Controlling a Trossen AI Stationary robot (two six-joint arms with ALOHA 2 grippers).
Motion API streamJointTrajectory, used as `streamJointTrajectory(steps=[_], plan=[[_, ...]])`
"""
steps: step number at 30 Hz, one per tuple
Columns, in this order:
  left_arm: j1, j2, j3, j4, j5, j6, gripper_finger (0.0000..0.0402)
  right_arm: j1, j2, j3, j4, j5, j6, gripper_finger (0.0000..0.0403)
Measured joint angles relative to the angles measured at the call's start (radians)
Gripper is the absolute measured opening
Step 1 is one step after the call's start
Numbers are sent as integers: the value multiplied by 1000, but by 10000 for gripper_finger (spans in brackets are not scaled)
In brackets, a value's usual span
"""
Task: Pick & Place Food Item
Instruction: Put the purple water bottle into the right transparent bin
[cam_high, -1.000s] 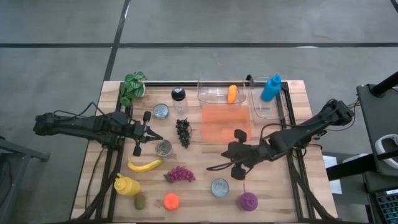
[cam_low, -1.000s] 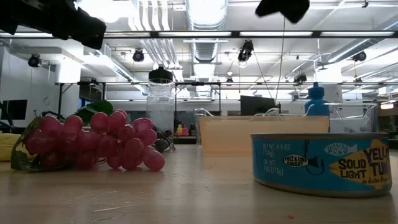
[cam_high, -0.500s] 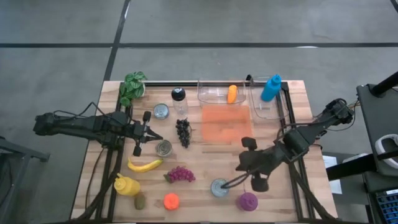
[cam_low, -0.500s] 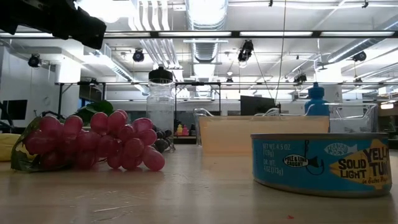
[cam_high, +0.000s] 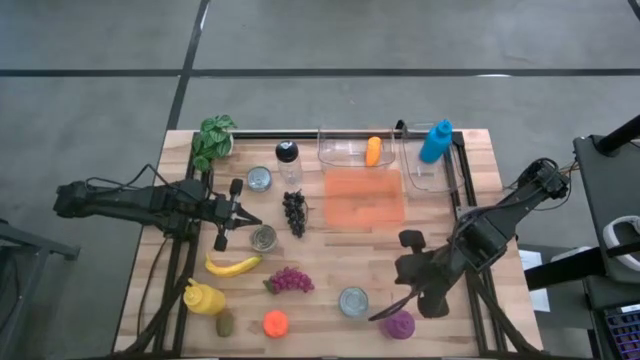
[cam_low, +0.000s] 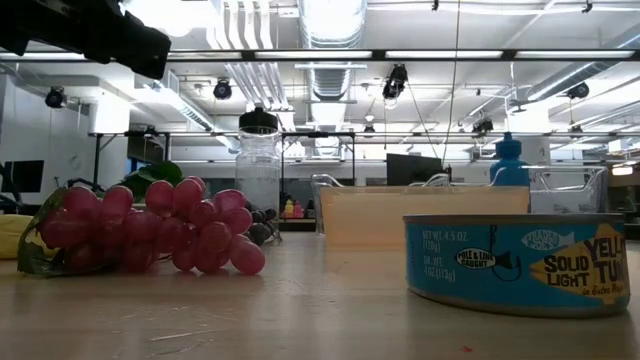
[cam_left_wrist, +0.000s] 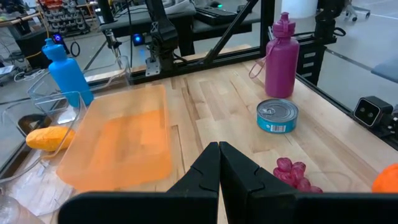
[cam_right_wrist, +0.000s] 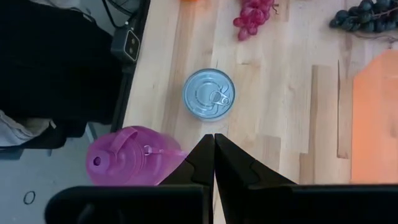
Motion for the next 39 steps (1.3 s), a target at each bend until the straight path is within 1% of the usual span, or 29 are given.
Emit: streamJointTrajectory(steps=[5, 10, 12, 28, 35, 39], plan=[[-1, 0, 0, 0, 21, 1, 6, -1, 0, 0, -3, 1, -12, 8], [-3, 0, 0, 0, 160, 1, 6, 0, 0, 0, -3, 1, -13, 8], [-3, 0, 0, 0, 179, 1, 6, 0, 0, 0, -3, 0, -13, 8], [-3, 0, 0, 0, 180, 1, 6, -1, 0, 0, -2, 0, -13, 9], [-3, 0, 0, 0, 180, 1, 6, -1, 0, 0, -2, -8, -38, 9], [-3, 0, 0, 0, 180, 1, 6, -1, 0, 0, -2, -8, -40, 22]])
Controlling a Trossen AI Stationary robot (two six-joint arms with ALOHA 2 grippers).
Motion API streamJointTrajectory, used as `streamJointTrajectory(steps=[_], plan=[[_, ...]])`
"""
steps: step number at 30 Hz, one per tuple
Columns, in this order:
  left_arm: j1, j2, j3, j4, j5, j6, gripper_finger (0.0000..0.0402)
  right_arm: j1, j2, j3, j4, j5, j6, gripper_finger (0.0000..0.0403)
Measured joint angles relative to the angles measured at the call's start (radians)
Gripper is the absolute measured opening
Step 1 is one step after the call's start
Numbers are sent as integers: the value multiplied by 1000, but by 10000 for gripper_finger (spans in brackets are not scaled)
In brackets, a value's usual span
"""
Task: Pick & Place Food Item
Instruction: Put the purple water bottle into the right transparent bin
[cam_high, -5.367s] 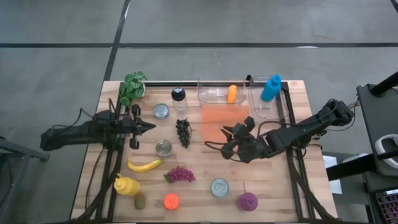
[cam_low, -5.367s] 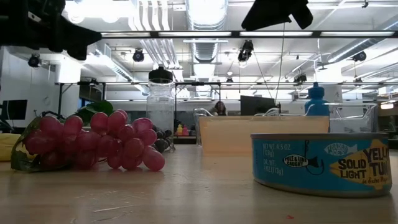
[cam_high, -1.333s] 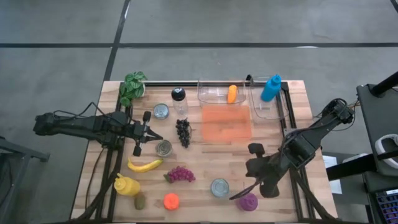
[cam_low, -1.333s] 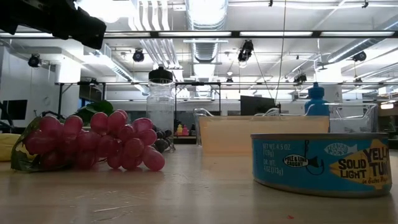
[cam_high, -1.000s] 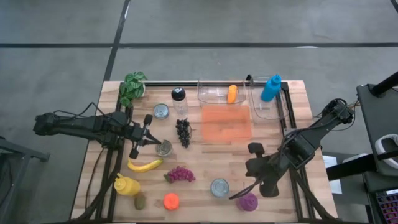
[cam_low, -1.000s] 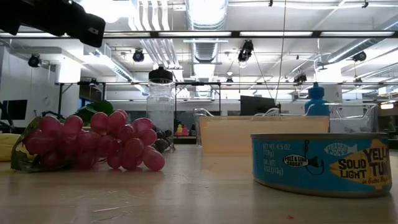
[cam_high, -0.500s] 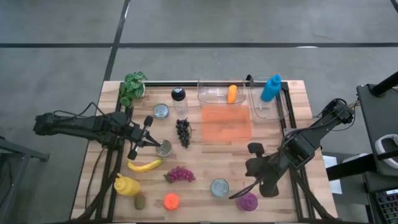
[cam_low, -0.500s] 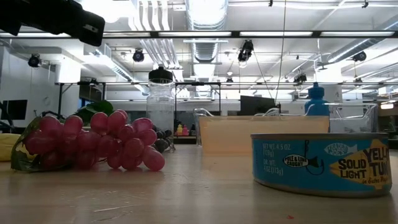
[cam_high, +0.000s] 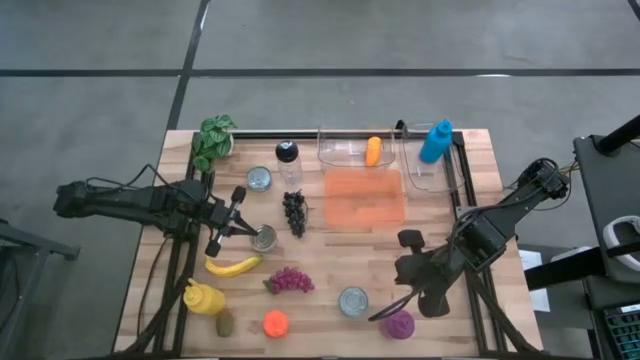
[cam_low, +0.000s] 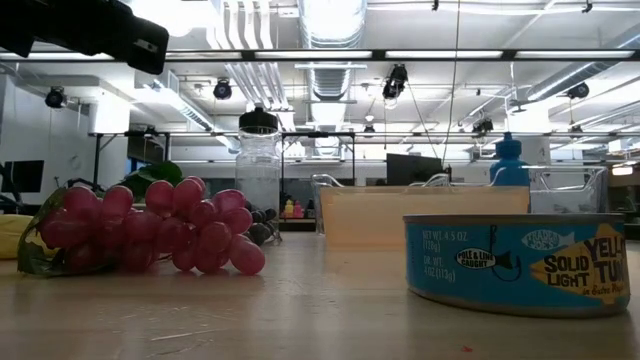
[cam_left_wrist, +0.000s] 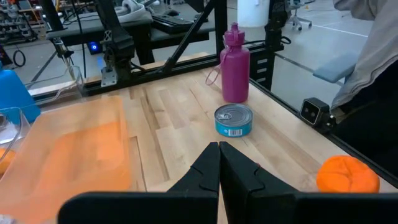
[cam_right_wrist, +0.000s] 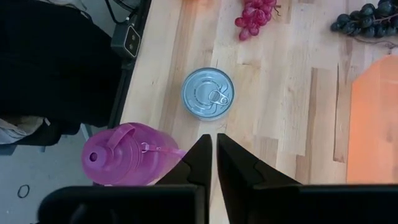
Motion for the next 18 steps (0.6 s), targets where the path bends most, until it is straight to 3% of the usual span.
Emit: streamJointTrajectory(steps=[10, 18], plan=[[0, 0, 0, 0, 0, 0, 6, 0, 0, 0, 1, -5, -6, 119], [0, 0, 0, 0, 0, 0, 6, 19, 6, -1, 36, -163, -34, 177]])
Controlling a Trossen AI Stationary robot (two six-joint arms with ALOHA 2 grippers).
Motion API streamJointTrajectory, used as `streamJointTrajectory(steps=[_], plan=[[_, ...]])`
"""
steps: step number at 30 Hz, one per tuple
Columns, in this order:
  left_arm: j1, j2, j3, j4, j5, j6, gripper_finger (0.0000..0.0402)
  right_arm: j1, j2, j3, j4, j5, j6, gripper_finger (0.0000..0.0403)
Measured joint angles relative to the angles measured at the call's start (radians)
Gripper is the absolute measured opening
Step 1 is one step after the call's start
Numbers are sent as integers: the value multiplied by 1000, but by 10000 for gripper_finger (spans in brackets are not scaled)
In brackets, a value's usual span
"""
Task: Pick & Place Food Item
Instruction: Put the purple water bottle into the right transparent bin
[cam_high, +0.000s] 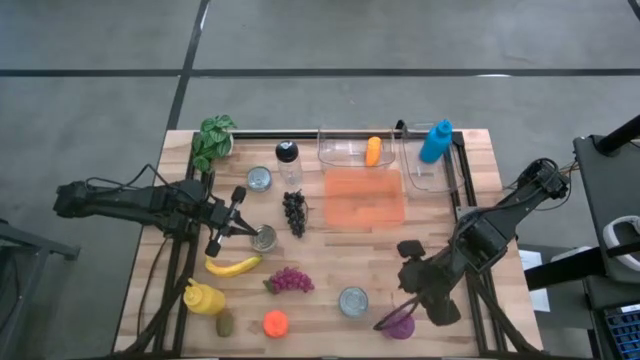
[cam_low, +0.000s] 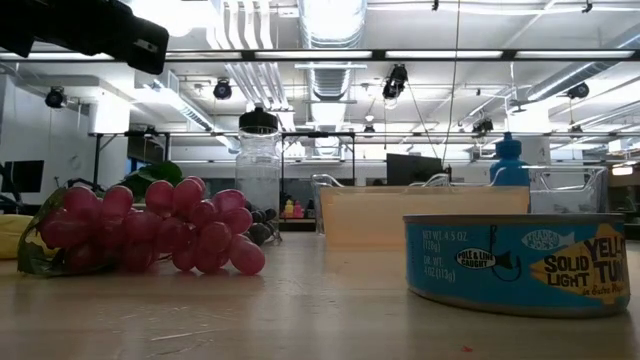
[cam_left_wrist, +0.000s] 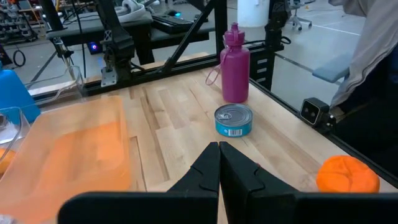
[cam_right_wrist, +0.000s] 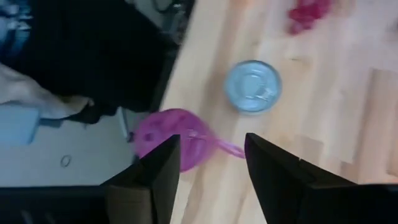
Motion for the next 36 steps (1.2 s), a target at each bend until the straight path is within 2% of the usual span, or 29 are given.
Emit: streamJointTrajectory(steps=[4, 11, 23, 36], plan=[[0, 0, 0, 0, 0, 0, 6, 36, 23, -2, 15, -32, -63, 184], [-1, 0, 0, -3, 0, 0, 6, 65, 72, -2, 72, -40, -159, 174], [0, 0, 0, -7, 0, 0, 6, 99, 136, -1, 120, -48, -170, 155], [0, 0, 0, -31, 0, -1, 6, 104, 144, -3, 115, -34, -233, 135]])
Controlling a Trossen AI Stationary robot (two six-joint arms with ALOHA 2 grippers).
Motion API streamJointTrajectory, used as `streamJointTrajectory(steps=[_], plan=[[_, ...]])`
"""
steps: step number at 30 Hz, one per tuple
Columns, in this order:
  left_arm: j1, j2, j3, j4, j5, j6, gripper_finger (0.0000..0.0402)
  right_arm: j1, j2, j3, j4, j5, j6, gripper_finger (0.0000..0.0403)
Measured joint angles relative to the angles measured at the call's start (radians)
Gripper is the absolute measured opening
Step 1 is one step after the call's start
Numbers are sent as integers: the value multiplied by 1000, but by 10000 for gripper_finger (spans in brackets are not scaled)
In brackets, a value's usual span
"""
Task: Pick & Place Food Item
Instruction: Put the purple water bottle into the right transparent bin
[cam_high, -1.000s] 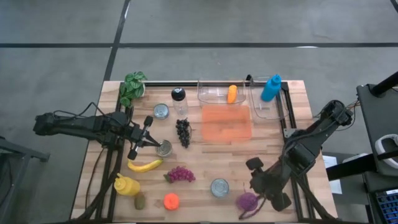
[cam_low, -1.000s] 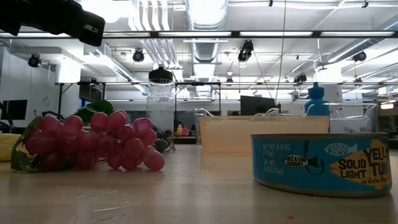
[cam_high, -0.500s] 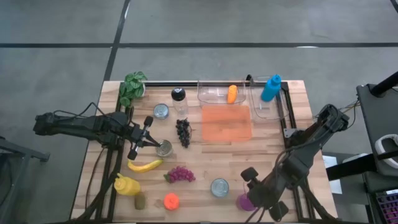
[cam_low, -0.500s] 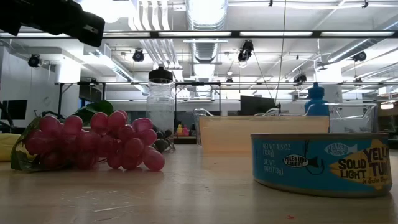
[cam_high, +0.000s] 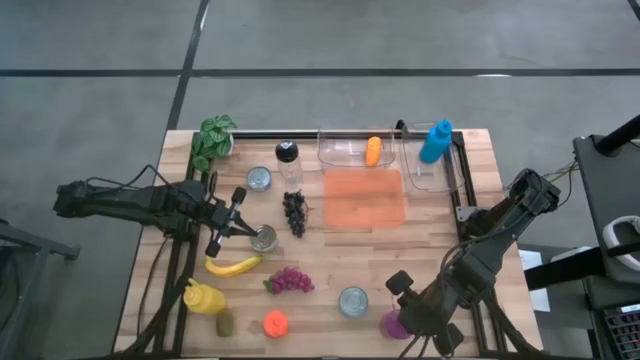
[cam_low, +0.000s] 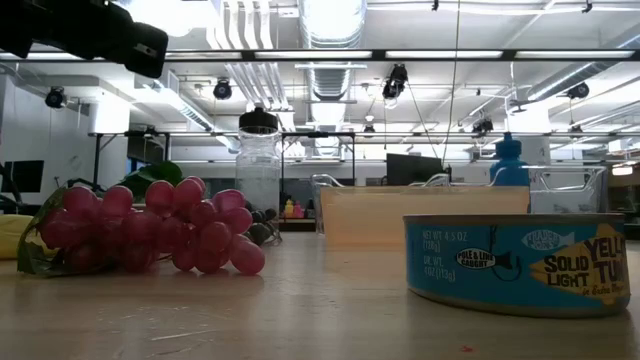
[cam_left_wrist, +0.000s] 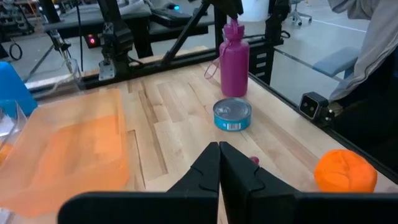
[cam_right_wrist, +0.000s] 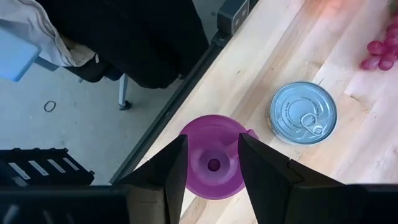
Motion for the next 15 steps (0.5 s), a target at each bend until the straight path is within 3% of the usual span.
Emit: streamJointTrajectory(steps=[15], plan=[[0, 0, 0, -30, 0, -1, 6, 0, -2, -40, 4, 0, -28, 112]])
